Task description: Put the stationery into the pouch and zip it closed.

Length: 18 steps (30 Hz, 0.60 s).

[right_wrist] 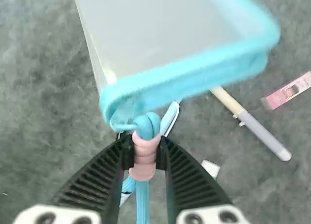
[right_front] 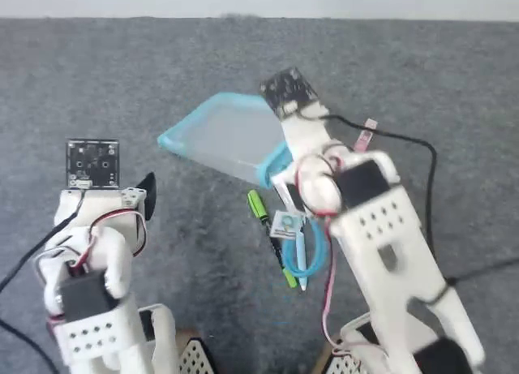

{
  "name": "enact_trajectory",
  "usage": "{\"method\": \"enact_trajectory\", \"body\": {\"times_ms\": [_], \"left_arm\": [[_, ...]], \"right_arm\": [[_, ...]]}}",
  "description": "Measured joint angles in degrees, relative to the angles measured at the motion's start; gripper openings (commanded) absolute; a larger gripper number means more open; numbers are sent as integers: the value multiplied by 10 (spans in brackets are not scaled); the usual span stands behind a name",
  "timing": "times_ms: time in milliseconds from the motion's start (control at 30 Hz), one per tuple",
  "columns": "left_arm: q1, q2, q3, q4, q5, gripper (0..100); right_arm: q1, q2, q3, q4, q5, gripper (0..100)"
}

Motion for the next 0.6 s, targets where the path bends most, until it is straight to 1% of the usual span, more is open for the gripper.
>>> {"method": "enact_trajectory", "body": {"times_ms": [133,233,400,600], "left_arm": [[32,81,-150,115,-6,281],[57,171,-248,176,4,282],[105,299,-360,217,58,283],[153,351,-434,234,75,283]], "right_arm": [[0,-30,47,-7,45,6],[-1,-34,55,-7,57,6],[1,-36,55,-7,94,6],[-1,-37,55,-7,105,6]]}}
